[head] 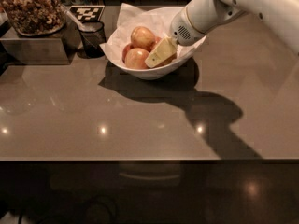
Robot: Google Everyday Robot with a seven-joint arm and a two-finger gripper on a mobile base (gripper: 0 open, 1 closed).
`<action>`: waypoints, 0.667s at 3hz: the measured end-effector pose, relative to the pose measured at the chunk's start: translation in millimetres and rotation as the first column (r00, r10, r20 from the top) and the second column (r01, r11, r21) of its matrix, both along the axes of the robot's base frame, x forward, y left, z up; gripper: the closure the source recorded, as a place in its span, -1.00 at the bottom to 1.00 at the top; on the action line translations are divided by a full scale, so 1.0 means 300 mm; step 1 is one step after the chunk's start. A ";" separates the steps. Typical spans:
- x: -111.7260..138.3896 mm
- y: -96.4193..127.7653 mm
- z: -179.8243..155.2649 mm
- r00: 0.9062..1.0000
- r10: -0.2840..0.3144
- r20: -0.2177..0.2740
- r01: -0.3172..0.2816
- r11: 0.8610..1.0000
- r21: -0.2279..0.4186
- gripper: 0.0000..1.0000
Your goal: Pick apple from white bowl
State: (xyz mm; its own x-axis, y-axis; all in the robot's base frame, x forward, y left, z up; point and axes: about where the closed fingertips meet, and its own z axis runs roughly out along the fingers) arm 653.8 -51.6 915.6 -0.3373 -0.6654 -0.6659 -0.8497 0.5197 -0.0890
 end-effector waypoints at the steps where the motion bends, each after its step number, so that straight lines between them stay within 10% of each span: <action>1: -0.003 0.000 -0.036 1.000 -0.005 -0.023 0.005 1.000 0.007 -0.19; 2: -0.014 -0.003 -0.061 0.999 -0.008 -0.045 0.009 1.000 0.004 0.29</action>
Offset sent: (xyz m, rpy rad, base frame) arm -0.0101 -0.0074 -0.0376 -0.0013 0.0847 -0.0231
